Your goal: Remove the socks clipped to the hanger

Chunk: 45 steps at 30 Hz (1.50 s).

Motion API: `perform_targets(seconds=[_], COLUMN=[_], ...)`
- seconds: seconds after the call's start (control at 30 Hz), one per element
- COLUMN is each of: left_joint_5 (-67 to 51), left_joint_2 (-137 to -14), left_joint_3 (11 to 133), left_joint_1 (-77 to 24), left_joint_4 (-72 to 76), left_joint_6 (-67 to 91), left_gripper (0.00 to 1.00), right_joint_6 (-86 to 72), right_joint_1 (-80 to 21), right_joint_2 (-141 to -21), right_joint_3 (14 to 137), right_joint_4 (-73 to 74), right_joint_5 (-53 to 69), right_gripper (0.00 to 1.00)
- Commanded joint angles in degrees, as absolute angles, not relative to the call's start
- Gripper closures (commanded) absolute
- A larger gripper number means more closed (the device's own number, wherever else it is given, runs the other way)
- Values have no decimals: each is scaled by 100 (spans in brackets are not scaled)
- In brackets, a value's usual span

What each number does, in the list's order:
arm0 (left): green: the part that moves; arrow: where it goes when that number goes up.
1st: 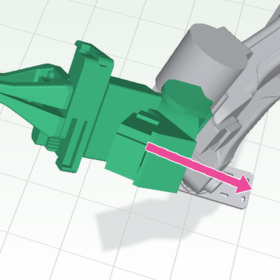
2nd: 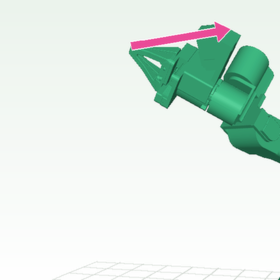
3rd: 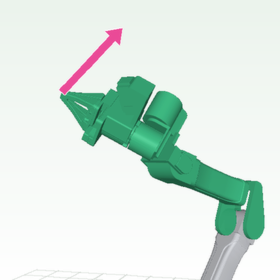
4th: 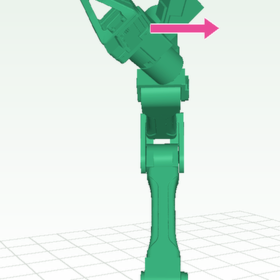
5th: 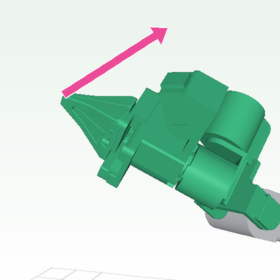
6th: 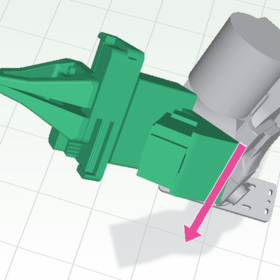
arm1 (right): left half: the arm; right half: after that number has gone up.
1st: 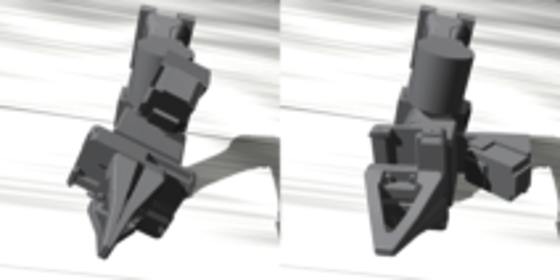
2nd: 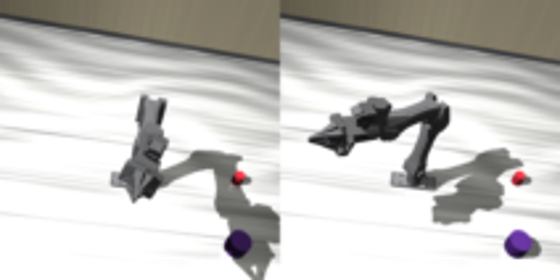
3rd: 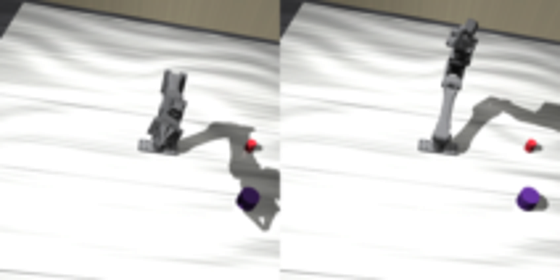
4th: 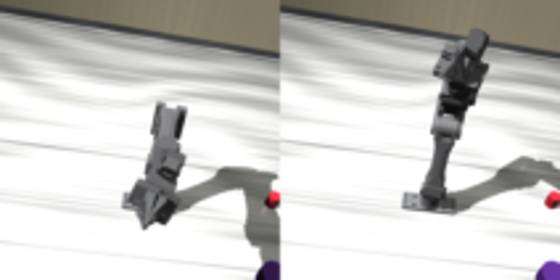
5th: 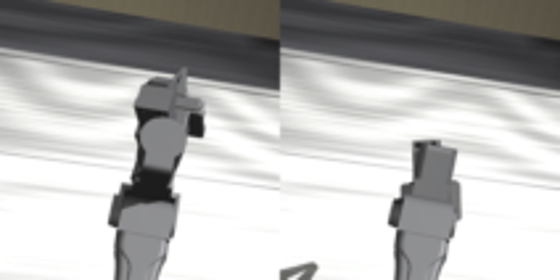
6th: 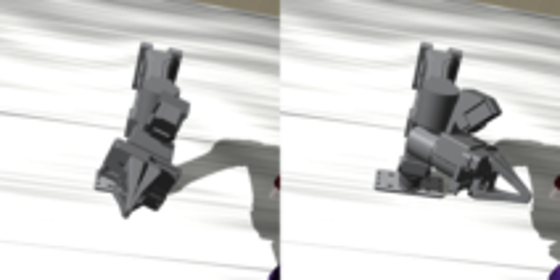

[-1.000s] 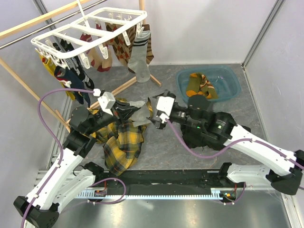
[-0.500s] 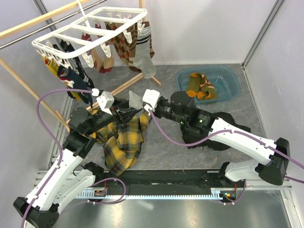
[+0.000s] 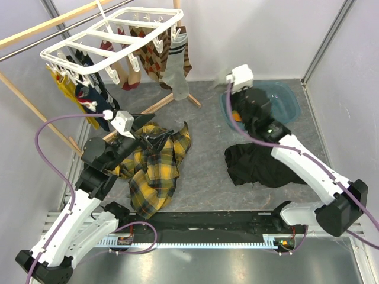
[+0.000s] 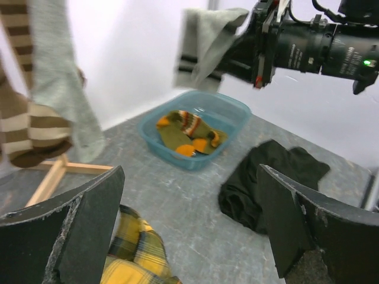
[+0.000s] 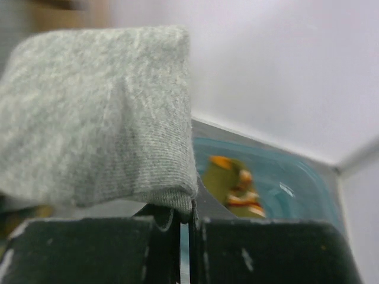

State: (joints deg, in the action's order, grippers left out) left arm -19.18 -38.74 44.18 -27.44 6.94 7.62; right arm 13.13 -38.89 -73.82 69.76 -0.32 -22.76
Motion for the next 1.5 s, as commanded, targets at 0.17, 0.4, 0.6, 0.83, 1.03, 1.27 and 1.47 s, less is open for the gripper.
perform_targets(seconds=[0.17,0.4,0.6,0.83,1.03,1.27,1.47], left_joint_5=[-1028,-1204,-1265,-1318,-1318,-1292,-1292], left_joint_2=[-3595,-3674,-3744,-3744,-3744,-3753,-3709], left_joint_3=[4316,4359,4368,4386,4386,4386,4377], left_joint_1=[-2751,-2751,-2751,-2751,-2760,-2751,-2751], left_joint_4=[870,844,835,817,817,809,800], left_joint_6=[589,545,545,554,562,545,519], left_gripper=[1,1,1,1,1,1,1], right_joint_6=[-296,-703,-923,-949,-1519,-1153,-932], right_joint_1=[-1715,-1222,-1222,-1222,-1362,-2538,-3023], right_joint_2=[-8488,-9483,-9765,-9168,-8833,-8868,-9491], right_joint_3=[7163,7681,7972,7867,7296,6820,7470], right_joint_4=[-44,156,703,153,-1823,-3489,-3752], right_joint_5=[-1644,-1731,-2162,-918,1519,1538,1888], right_gripper=[94,81,46,37,29,21,14])
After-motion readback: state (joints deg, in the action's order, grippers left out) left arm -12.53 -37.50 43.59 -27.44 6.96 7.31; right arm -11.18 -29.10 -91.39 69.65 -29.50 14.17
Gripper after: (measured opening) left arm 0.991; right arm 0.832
